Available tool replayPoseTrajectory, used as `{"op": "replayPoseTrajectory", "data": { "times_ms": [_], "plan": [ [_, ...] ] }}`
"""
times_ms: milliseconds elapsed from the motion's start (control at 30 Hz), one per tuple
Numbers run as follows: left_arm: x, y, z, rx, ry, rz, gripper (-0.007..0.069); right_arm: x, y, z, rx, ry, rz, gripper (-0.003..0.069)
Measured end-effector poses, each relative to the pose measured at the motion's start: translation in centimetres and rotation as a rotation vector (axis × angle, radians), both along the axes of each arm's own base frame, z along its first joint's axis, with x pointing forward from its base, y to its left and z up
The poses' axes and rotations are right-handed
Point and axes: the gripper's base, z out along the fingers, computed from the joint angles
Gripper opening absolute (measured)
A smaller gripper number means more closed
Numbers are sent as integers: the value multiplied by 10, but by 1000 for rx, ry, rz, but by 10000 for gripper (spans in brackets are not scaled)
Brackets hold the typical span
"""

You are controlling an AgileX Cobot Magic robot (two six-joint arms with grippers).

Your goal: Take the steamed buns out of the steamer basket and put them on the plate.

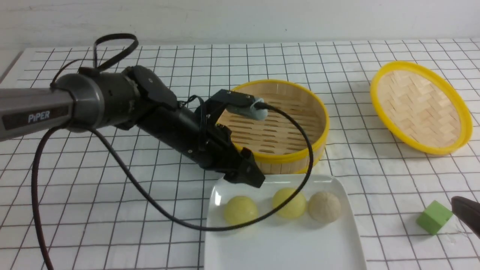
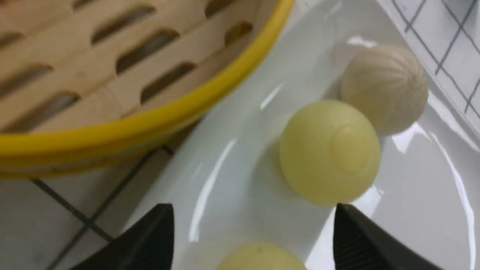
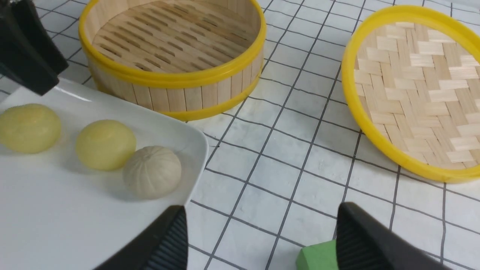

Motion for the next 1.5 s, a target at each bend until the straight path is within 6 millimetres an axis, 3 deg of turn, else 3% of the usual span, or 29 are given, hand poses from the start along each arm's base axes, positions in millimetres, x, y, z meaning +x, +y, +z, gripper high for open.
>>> {"op": "replayPoseTrajectory", "data": {
  "times_ms": [200, 233, 333, 467, 600, 700, 733, 833, 967, 1033, 1067, 1167, 1233, 1300, 1333, 1400, 1500],
  "plan": [
    [23, -7, 43, -19, -158, -20, 575, 0, 0, 0, 2, -5, -1, 516],
    [31, -9, 62, -14, -226, -24, 552, 1, 0, 1, 5, -17, -2, 516],
    [42, -8, 90, 17, -330, -12, 524, 2, 0, 5, 16, -53, -8, 516],
    [54, 1, 130, 116, -453, 50, 508, 4, 0, 10, 34, -113, -16, 514],
    [55, 16, 157, 232, -458, 178, 505, 5, 0, 12, 38, -131, -18, 514],
    [40, 42, 186, 372, -438, 365, 497, 5, 0, 12, 39, -132, -18, 514],
    [39, 45, 188, 384, -429, 383, 496, 5, 0, 12, 39, -132, -18, 514],
    [15, 62, 212, 420, -392, 475, 460, 5, 0, 12, 41, -140, -19, 514],
    [-20, 74, 244, 370, -382, 510, 397, 5, 0, 13, 41, -146, -20, 514],
    [-30, 76, 254, 335, -396, 515, 390, 5, 0, 13, 40, -146, -20, 514],
    [-46, 81, 269, 287, -421, 523, 385, 5, 0, 13, 39, -147, -19, 514],
    [-71, 89, 287, 224, -449, 543, 382, 5, 0, 13, 40, -148, -20, 514],
    [-84, 94, 292, 203, -456, 550, 380, 5, 0, 13, 40, -148, -20, 514],
    [-109, 104, 293, 186, -450, 566, 379, 5, 0, 13, 40, -149, -20, 514],
    [-111, 105, 293, 185, -449, 567, 379, 5, 0, 13, 40, -149, -20, 514],
    [-133, 115, 286, 190, -436, 582, 379, 5, 0, 13, 40, -149, -20, 514],
    [-145, 120, 270, 216, -401, 579, 379, 5, 0, 13, 40, -149, -20, 514]
  ]
}}
